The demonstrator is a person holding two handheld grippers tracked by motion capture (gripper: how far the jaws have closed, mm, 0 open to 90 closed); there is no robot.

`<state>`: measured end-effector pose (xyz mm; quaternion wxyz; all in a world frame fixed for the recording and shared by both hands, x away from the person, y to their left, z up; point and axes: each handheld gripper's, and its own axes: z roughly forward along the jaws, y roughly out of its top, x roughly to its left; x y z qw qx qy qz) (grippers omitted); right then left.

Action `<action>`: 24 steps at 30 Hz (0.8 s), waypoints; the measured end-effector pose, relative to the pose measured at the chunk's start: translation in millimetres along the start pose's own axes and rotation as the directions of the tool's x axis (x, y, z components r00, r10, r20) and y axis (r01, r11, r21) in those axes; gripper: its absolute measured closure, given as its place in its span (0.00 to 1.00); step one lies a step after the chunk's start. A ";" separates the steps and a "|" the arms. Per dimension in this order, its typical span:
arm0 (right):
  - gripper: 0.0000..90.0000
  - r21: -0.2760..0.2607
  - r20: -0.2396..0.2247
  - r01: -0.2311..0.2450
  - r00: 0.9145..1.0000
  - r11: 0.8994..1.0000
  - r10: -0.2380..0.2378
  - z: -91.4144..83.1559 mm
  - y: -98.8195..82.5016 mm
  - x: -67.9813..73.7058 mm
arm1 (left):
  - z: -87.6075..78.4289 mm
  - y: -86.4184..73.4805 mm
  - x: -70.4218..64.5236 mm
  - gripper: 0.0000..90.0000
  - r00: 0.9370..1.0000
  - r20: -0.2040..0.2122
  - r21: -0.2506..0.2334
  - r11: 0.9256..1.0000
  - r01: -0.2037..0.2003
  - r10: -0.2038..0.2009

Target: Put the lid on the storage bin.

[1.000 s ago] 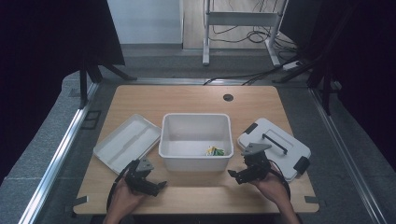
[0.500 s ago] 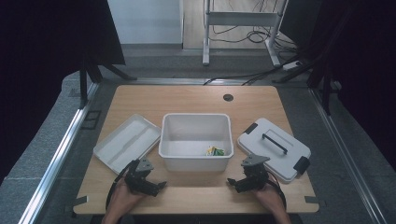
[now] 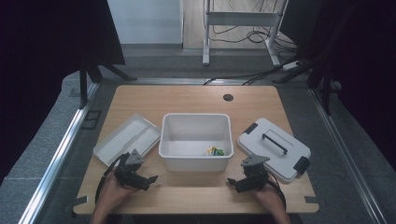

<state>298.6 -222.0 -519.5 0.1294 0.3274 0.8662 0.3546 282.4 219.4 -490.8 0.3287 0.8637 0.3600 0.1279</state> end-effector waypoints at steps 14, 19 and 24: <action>0.02 0.000 0.000 -0.001 1.000 1.000 0.001 0.0 0.0 0.0 | -24.4 14.6 65.4 0.24 0.997 -0.062 -0.003 0.999 0.050 -0.051; 0.02 0.000 0.000 -0.001 1.000 1.000 0.001 0.0 0.0 0.0 | -23.1 15.9 91.7 0.38 0.992 -0.099 0.002 0.997 0.080 -0.079; 0.02 0.000 0.000 -0.001 1.000 1.000 0.001 0.0 0.0 0.0 | -13.3 15.7 110.4 0.48 0.987 -0.133 0.036 0.995 0.098 -0.092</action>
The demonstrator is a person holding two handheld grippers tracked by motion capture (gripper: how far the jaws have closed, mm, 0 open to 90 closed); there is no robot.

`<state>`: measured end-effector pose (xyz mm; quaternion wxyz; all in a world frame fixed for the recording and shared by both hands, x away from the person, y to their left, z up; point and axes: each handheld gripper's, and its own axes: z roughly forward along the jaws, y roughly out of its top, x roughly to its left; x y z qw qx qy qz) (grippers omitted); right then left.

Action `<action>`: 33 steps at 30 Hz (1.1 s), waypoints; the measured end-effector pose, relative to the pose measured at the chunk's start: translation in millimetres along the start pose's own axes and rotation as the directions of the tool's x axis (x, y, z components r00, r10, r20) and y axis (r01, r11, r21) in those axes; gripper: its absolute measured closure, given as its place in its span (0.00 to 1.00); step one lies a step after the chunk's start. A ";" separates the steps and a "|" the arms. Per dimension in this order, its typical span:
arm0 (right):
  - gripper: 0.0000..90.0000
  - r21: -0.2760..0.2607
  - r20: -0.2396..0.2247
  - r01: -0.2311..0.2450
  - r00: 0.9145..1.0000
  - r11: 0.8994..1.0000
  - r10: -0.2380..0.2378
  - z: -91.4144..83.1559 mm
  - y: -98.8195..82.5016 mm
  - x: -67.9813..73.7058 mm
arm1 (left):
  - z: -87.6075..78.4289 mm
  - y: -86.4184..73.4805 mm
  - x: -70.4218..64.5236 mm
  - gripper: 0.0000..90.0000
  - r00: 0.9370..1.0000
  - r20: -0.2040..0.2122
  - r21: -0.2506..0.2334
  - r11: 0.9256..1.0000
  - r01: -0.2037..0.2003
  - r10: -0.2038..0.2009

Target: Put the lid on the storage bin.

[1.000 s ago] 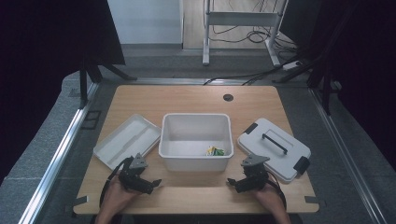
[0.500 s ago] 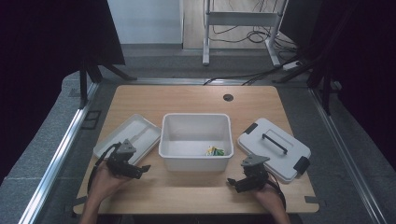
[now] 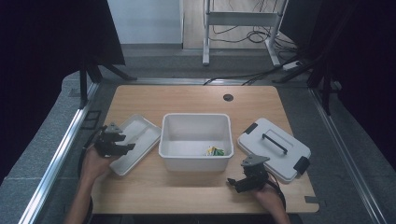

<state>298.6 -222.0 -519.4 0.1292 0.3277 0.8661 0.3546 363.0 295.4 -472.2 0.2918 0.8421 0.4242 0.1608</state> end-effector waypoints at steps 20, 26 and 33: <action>0.02 0.000 0.000 0.000 1.000 1.000 0.000 0.0 0.0 0.0 | 20.5 4.2 11.3 0.99 0.996 0.047 0.056 0.995 -0.085 0.082; 0.02 0.000 0.000 0.001 1.000 1.000 -0.001 0.0 0.0 0.0 | -2.8 14.3 19.0 0.99 0.987 0.097 0.034 0.990 -0.135 0.131; 0.02 0.000 0.000 0.000 1.000 1.000 0.000 0.0 0.0 0.0 | -29.6 19.8 32.6 0.99 0.979 0.106 0.027 0.983 -0.179 0.176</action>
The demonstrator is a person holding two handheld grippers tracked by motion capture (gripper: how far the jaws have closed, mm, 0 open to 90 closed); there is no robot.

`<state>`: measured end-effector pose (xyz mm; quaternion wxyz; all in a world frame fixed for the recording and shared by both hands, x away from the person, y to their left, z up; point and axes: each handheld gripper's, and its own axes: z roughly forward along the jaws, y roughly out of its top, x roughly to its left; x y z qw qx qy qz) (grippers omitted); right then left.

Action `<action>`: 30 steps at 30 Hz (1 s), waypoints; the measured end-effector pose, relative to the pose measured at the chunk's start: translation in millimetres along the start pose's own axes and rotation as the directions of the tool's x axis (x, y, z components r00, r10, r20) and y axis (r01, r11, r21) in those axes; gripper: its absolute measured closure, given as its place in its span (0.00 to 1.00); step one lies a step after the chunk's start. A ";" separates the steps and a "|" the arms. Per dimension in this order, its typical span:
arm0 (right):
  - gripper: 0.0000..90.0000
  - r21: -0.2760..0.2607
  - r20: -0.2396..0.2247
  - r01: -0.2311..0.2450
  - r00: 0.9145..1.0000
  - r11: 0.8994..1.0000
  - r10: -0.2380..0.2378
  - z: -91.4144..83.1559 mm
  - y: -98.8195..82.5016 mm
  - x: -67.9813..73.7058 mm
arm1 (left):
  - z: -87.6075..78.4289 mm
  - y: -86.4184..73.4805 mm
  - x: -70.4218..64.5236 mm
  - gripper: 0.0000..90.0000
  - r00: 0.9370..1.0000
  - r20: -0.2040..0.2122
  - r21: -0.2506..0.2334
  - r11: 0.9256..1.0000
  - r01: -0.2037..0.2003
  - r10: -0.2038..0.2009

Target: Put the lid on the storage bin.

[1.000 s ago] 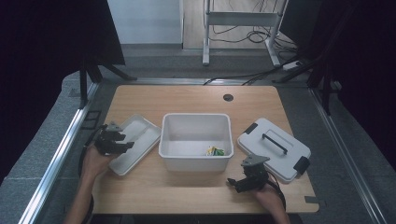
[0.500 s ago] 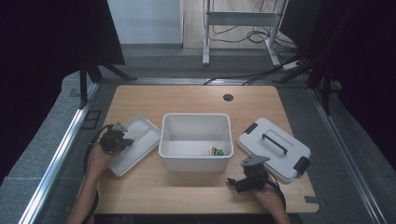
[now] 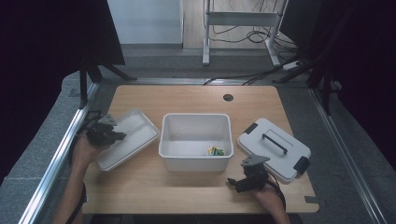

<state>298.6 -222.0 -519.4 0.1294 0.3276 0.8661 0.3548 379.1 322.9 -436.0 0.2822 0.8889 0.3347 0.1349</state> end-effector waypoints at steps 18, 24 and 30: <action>0.02 0.002 0.001 0.000 1.000 1.000 0.000 -0.1 0.1 0.0 | -58.2 25.3 7.5 0.99 0.967 0.156 -0.081 0.979 -0.190 0.200; 0.02 0.001 0.002 -0.002 1.000 1.000 0.002 -0.1 0.1 0.1 | -67.8 43.1 1.7 0.99 0.945 0.193 -0.128 0.962 -0.243 0.264; 0.02 0.001 0.002 -0.002 1.000 1.000 0.002 -0.1 0.1 0.1 | -69.9 63.8 -6.2 0.99 0.919 0.222 -0.169 0.941 -0.293 0.326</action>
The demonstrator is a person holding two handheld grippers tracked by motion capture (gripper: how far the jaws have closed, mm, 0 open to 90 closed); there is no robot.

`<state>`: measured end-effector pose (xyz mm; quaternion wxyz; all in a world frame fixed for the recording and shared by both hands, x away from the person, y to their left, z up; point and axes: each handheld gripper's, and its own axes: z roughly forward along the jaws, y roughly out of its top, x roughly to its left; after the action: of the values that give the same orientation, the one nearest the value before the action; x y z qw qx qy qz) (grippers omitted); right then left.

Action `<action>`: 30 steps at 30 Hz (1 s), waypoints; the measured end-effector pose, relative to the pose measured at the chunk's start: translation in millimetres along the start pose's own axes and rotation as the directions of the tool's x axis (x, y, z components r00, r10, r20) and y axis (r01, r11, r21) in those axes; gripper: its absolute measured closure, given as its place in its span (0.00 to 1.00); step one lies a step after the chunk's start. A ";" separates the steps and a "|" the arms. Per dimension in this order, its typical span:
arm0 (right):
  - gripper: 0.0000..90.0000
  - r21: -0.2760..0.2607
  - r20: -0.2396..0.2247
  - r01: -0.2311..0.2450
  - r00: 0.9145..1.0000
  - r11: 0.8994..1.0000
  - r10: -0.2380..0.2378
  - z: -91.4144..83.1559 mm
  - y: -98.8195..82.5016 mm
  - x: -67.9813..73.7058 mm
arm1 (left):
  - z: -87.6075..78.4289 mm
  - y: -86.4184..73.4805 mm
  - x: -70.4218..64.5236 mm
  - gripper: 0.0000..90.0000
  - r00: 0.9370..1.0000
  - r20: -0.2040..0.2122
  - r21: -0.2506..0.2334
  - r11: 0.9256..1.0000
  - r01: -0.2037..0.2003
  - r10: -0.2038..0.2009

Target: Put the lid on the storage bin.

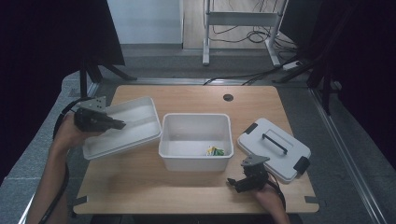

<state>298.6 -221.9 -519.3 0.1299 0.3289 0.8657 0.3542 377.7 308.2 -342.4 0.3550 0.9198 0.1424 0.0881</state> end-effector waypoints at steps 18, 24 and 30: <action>0.02 0.000 0.001 0.001 1.000 1.000 -0.001 0.0 0.0 -0.1 | 57.3 77.3 -7.3 0.99 0.982 0.110 -0.052 0.988 -0.148 0.153; 0.02 -0.001 0.002 0.003 1.000 1.000 -0.003 0.1 -0.1 -0.2 | 83.7 97.8 -10.2 0.99 0.977 0.139 -0.051 0.986 -0.156 0.162; 0.02 -0.001 0.002 0.003 1.000 1.000 -0.003 0.1 -0.1 -0.2 | 110.2 116.5 -16.8 0.99 0.971 0.158 -0.053 0.984 -0.172 0.178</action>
<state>298.7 -222.1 -519.4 0.1312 0.3279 0.8660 0.3539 414.0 151.1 -345.1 0.3740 0.9258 0.0299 0.0468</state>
